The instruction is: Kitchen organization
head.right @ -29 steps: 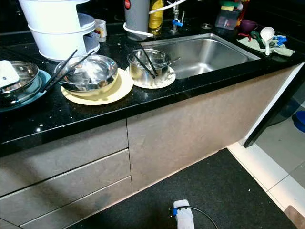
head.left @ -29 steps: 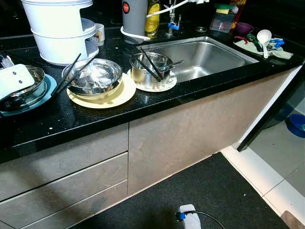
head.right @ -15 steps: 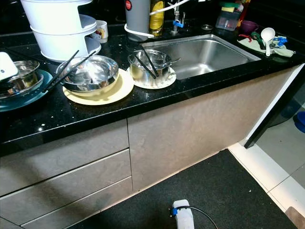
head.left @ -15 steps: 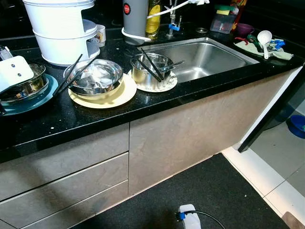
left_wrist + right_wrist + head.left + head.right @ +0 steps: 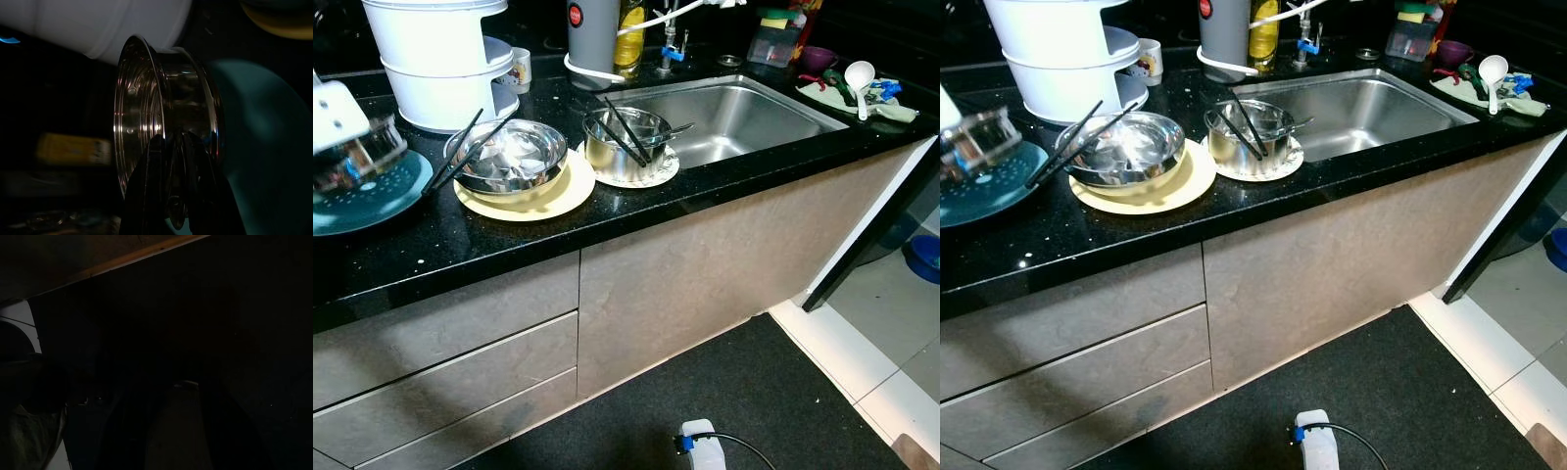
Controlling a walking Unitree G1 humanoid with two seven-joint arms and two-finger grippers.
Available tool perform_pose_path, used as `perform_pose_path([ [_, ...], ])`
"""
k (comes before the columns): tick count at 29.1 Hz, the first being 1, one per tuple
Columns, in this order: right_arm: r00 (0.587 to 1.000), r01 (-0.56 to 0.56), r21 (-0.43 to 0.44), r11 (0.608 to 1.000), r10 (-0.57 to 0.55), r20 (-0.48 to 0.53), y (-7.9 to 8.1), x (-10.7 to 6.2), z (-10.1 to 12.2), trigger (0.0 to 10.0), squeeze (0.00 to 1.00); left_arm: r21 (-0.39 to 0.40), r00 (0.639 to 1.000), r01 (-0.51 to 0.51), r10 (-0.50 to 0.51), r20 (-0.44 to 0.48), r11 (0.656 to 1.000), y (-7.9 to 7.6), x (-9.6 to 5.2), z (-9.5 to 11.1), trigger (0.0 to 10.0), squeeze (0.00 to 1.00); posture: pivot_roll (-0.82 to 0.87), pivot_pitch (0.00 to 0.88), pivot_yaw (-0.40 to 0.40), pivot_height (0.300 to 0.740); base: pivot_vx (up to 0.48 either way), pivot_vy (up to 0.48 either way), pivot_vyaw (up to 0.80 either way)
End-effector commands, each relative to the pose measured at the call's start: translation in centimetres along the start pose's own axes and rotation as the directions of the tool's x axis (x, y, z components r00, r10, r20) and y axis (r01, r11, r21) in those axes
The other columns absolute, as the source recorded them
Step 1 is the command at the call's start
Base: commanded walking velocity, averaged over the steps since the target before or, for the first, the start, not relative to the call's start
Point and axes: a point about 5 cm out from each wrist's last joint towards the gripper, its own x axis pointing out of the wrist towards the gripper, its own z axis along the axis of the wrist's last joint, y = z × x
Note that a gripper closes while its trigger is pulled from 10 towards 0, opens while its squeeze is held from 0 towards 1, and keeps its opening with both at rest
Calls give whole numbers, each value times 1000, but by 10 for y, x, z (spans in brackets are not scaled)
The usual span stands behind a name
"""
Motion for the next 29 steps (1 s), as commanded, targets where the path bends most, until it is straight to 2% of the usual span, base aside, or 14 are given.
perform_pose_path([
  [1,1000,2,5,1000,-2,-28,0,-2,-8,10000,0,47,995,-96,97,-2,994,20,-13,5,0,0,10,162,-42,740,0,0,0],
  [6,1000,0,4,1000,0,-26,1,-1,-7,10000,0,95,985,-168,170,-19,981,28,-15,5,0,0,11,160,-42,740,0,0,0],
  [8,1000,-1,4,1000,1,-25,1,-1,-7,10000,0,94,974,-224,224,17,970,33,-14,11,0,0,11,160,-42,740,0,0,0],
  [9,1000,0,4,1000,0,-24,1,-1,-7,10000,0,65,967,-251,248,57,966,36,-14,17,0,0,11,160,-42,740,0,0,0],
  [10,1000,1,4,1000,-1,-24,1,-1,-7,10000,0,-23,952,-270,270,146,963,39,-13,31,0,0,8,158,-40,740,0,0,0],
  [12,1000,2,4,1000,-2,-24,0,-1,-7,10000,0,-68,943,-266,274,188,962,40,-13,37,0,0,8,158,-40,740,0,0,0],
  [13,1000,2,4,1000,-2,-24,0,-1,-7,10000,0,-145,925,-234,266,271,961,39,-12,49,0,0,7,156,-40,740,0,0,0],
  [14,1000,2,4,1000,-2,-24,0,-1,-7,10000,0,-145,925,-234,266,271,961,39,-12,49,0,0,7,156,-40,740,0,0,0],
  [16,1000,4,4,1000,-4,-25,0,-2,-7,10000,0,-327,815,-53,230,531,944,30,-13,86,0,0,4,154,-39,740,0,0,0],
  [17,1000,4,4,1000,-4,-25,0,-2,-7,10000,0,-327,815,-53,230,531,944,30,-13,86,0,0,4,154,-39,740,0,0,0],
  [18,1000,4,4,1000,-4,-25,0,-2,-7,10000,0,-357,754,32,211,621,934,26,-16,100,0,0,4,154,-39,740,0,0,0],
  [19,1000,4,4,1000,-4,-25,0,-2,-7,10000,0,-357,754,32,211,621,934,26,-16,100,0,0,4,154,-39,740,0,0,0],
  [20,1000,4,4,1000,-4,-25,0,-2,-8,10000,0,-371,707,94,201,678,924,22,-18,109,0,0,2,153,-35,740,0,0,0],
  [29,1000,6,4,1000,-6,-24,-1,-2,-8,10000,0,-346,661,180,147,735,921,10,-16,118,0,0,2,151,-39,740,0,0,0],
])
